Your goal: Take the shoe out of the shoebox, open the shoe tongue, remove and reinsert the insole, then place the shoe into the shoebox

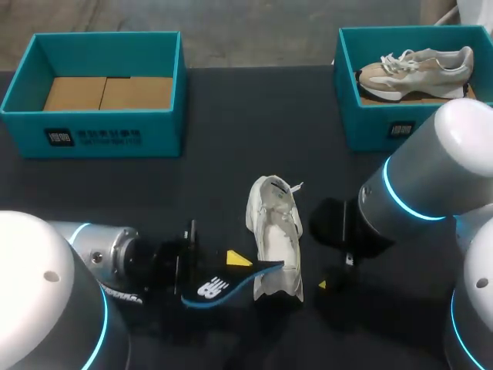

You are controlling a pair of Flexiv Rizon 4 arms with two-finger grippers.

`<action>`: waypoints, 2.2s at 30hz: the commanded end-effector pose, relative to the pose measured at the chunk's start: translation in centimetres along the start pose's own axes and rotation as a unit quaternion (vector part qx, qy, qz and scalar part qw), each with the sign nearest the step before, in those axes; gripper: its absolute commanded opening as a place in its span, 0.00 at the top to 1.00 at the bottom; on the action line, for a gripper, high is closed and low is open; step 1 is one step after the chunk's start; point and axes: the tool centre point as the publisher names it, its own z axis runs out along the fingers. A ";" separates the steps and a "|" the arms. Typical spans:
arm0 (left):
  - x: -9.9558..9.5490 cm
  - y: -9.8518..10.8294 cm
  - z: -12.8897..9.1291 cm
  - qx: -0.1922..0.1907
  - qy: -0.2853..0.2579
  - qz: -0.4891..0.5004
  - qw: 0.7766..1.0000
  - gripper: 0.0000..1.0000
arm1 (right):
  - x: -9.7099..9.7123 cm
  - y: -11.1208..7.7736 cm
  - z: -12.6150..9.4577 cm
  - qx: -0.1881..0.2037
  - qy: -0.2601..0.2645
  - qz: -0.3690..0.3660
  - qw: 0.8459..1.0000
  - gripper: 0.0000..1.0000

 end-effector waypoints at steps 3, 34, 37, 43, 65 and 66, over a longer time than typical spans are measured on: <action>-0.2 0.3 0.3 -0.010 -0.005 -0.005 1.000 1.00 | 0.2 0.0 1.0 -0.008 -0.001 -0.013 1.000 0.00; -0.8 2.1 0.3 -0.027 0.003 -0.012 1.000 1.00 | -1.1 -0.8 3.7 0.020 0.029 0.003 0.999 0.00; -0.9 2.3 0.4 -0.032 0.001 -0.016 0.999 1.00 | -1.1 -0.8 3.7 0.017 0.032 0.000 0.999 0.00; -0.9 3.3 0.2 -0.039 -0.002 -0.026 0.999 1.00 | -1.1 -0.8 3.7 0.017 0.032 0.000 0.999 0.00; -1.8 6.3 -0.2 -0.065 -0.008 -0.042 0.997 1.00 | -1.1 -0.8 3.7 0.017 0.032 0.000 0.999 0.00; -1.8 6.5 -0.2 -0.067 -0.007 -0.043 0.997 1.00 | -1.1 -0.8 3.7 0.017 0.032 0.000 0.999 0.00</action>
